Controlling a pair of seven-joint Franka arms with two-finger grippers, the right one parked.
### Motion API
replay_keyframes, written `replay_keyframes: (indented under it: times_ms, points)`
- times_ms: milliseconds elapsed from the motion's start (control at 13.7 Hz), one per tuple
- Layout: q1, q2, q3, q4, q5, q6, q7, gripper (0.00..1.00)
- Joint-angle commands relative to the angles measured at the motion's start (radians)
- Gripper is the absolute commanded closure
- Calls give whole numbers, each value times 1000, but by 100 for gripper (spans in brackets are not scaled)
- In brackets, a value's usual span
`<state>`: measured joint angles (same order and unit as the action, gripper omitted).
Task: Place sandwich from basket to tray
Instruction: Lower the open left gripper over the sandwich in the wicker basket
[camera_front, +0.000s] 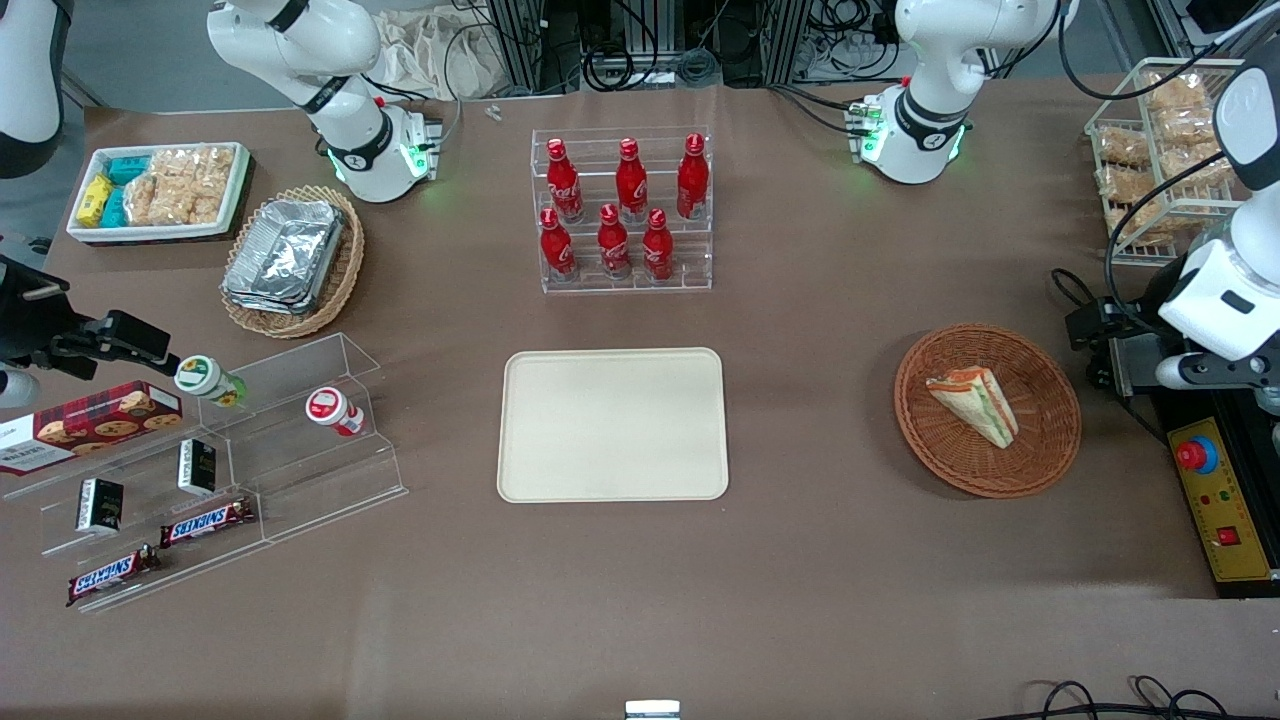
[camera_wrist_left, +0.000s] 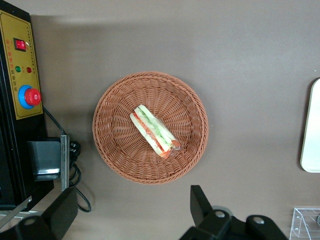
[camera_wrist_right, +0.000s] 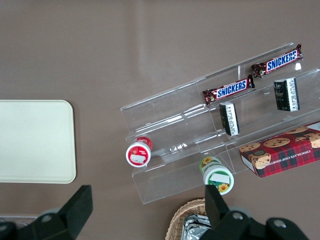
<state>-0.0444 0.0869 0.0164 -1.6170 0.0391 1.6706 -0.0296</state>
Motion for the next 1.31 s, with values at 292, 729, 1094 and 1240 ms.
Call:
replay_keyframes:
  times_ms: [292,729,1094,1240]
  points:
    - [-6,13,13,14,-5,-40,5,0]
    - [0,-70,14,-246,-28,111,-22,0]
    - [-12,-35,5,-396,-38,308,-392,0]
    - [-14,26,5,-403,-38,349,-496,0]
